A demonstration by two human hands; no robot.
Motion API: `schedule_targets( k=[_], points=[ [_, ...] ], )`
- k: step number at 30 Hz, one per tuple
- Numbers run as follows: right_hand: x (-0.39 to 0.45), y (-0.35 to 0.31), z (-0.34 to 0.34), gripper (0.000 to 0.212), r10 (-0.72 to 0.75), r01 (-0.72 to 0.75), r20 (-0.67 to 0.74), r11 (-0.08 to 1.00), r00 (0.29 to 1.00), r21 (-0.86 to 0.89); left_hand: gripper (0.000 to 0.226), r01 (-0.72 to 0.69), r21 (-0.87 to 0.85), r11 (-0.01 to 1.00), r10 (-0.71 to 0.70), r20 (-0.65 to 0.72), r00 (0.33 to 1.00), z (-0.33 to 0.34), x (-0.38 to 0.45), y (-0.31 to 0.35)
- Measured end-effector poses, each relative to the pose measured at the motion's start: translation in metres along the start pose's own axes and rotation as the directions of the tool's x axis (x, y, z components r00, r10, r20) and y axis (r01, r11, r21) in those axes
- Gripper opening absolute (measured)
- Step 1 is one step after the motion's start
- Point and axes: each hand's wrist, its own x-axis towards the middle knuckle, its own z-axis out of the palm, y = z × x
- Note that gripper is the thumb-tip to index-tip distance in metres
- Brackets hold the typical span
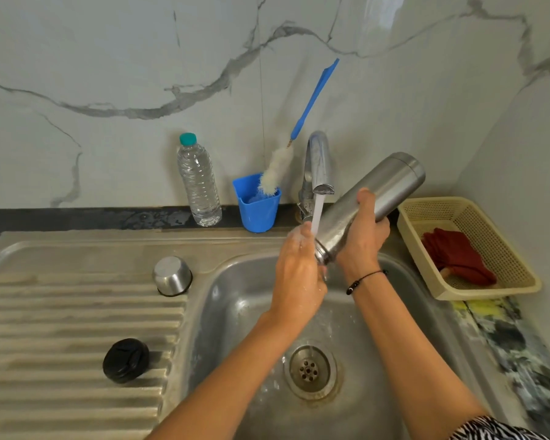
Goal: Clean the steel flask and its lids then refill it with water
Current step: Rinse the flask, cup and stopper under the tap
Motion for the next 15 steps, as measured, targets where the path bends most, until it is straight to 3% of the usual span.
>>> schedule_targets(
  k=[3, 5, 8, 11, 12, 15],
  points=[
    [-0.003, 0.005, -0.001, 0.046, -0.113, 0.119, 0.056, 0.984, 0.992, -0.136, 0.082, 0.192, 0.046, 0.980, -0.197, 0.175, 0.965, 0.001, 0.001, 0.010],
    [-0.005, 0.007, 0.000, 0.048, -0.167, 0.188, 0.117, 0.960, 0.979, -0.206, 0.064, 0.312, 0.067, 0.948, -0.319, 0.259, 0.912, -0.003, 0.009, 0.011],
    [-0.006, 0.005, 0.002, 0.047, -0.142, 0.181, 0.184, 0.959, 0.973, -0.217, 0.055, 0.550, -0.047, 0.834, -0.466, 0.476, 0.746, -0.015, 0.028, 0.003],
    [-0.005, 0.001, 0.002, 0.046, -0.015, 0.052, 0.199, 0.982, 0.980, -0.181, 0.055, 0.799, -0.298, 0.521, -0.393, 0.748, 0.535, -0.031, 0.035, -0.010],
    [-0.005, 0.002, 0.002, 0.043, -0.002, 0.045, 0.209, 0.979, 0.978, -0.197, 0.052, 0.827, -0.322, 0.461, -0.336, 0.799, 0.499, -0.034, 0.033, -0.014],
    [-0.005, 0.004, 0.002, 0.032, -0.021, 0.089, 0.253, 0.962, 0.967, -0.258, 0.051, 0.826, -0.361, 0.433, -0.358, 0.773, 0.524, -0.026, 0.028, -0.019]
  ],
)
